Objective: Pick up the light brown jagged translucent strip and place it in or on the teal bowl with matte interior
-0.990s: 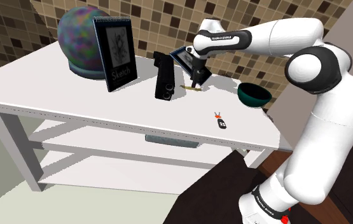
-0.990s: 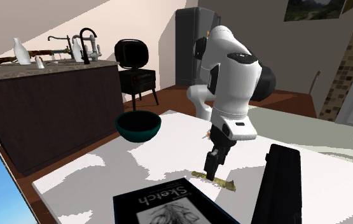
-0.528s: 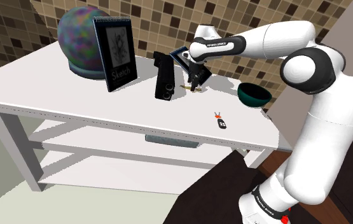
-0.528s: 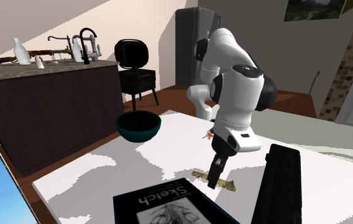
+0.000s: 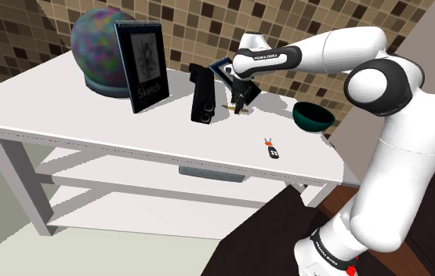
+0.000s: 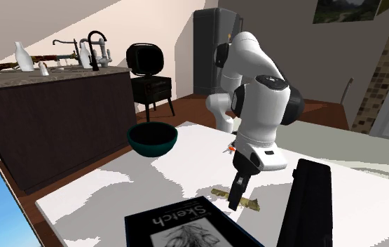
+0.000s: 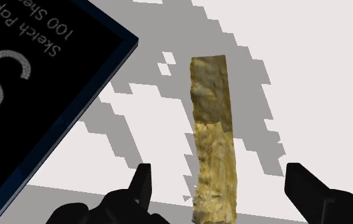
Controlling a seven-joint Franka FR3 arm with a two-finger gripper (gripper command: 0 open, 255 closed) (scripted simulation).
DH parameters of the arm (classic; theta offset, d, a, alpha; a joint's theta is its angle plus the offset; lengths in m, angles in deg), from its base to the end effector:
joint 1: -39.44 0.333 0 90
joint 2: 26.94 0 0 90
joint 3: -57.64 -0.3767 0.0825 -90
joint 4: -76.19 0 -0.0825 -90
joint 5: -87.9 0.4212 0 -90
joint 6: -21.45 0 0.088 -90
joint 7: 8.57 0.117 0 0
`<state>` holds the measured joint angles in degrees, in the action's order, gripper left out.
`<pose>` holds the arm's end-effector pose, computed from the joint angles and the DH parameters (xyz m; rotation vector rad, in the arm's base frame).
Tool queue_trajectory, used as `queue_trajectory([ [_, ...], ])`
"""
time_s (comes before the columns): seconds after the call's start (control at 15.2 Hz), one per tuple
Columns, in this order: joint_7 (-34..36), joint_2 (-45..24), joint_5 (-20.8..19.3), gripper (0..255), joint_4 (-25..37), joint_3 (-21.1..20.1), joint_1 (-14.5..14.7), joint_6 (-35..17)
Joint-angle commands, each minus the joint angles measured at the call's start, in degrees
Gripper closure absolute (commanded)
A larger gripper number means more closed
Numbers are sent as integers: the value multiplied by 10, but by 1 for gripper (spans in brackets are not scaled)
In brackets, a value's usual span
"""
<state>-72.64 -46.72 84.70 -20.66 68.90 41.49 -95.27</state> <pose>0.6988 -0.1022 0.4321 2.6744 1.4506 -0.0963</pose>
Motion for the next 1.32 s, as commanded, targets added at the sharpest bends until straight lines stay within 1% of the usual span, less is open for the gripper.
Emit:
queue_trajectory([
  [0.0,0,0,0,255,0,0,0,0],
  [0.53,0,-3,0,255,7,0,0,4],
  [0.59,0,0,0,255,0,0,0,0],
  [1.25,-5,19,-2,255,51,1,0,69],
])
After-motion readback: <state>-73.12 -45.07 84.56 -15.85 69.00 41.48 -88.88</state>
